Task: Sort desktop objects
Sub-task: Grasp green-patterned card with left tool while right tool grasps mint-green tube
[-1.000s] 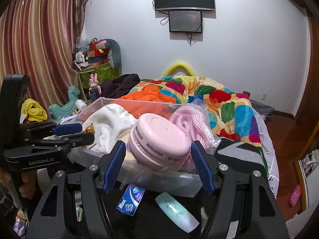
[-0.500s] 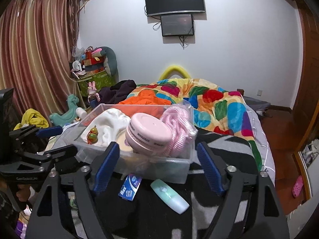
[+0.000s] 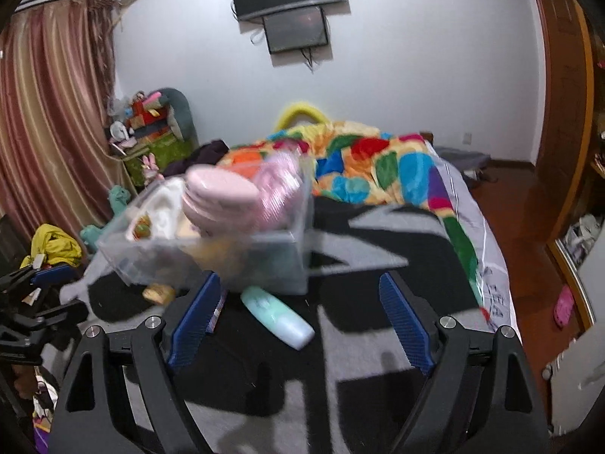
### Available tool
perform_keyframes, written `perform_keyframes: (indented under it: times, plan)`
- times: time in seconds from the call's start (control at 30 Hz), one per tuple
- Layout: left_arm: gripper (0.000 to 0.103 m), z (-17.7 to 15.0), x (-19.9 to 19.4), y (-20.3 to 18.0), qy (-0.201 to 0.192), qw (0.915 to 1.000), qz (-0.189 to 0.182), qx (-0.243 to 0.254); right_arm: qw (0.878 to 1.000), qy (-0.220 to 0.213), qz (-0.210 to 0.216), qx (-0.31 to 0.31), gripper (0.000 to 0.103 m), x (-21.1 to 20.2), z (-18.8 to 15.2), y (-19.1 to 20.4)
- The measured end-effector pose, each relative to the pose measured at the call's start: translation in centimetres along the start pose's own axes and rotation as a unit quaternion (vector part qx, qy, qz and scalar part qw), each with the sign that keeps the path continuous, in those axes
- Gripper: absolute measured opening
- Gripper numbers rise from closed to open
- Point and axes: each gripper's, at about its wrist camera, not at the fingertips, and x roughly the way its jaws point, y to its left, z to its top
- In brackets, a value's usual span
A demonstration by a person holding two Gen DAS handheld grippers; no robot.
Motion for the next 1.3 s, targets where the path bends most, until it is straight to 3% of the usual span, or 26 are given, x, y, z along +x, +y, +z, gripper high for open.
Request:
perform_keyframes:
  times: [0.4,0.63,0.77,0.87,1.07,1.13,1.2,1.27,1.3]
  plan:
    - [0.089,-3.1,2.9,-1.1,0.064,0.9964,-0.052,-0.022,0.998,0.06,-0.01,-0.015,0.084,2.2,-3.1,-1.0]
    - [0.088,-3.6,3.8,-2.3,0.057,0.9967,-0.054,-0.022,0.995,0.09,0.005,-0.04,0.084,3.3,-3.6,-0.9]
    - [0.075,-3.5,4.4,-3.1,0.049,0.9978,-0.041,-0.015,0.994,0.095,0.014,-0.052,0.084,4.0,-2.9,-0.9]
    - [0.074,-3.4,5.0,-3.5,0.049,0.9981,-0.037,-0.006,0.992,0.103,0.017,-0.071,0.081,4.8,-2.3,-0.4]
    - [0.073,-3.7,5.3,-3.9,0.034,0.9993,-0.015,0.006,0.985,0.117,0.032,-0.119,0.06,6.4,-1.9,1.4]
    - [0.067,-3.9,5.2,-3.8,0.025,0.9997,-0.007,0.003,0.984,0.119,0.037,-0.125,0.057,6.9,-2.0,1.7]
    - [0.051,-4.2,4.9,-3.7,0.017,0.9999,0.004,0.002,0.984,0.118,0.045,-0.126,0.049,6.9,-1.9,1.8]
    - [0.04,-4.3,4.6,-3.8,0.014,0.9998,0.009,0.011,0.983,0.116,0.05,-0.13,0.03,6.6,-2.0,1.9]
    - [0.04,-4.3,4.4,-3.8,0.014,0.9997,0.011,0.015,0.983,0.117,0.054,-0.134,0.024,6.4,-2.0,1.9]
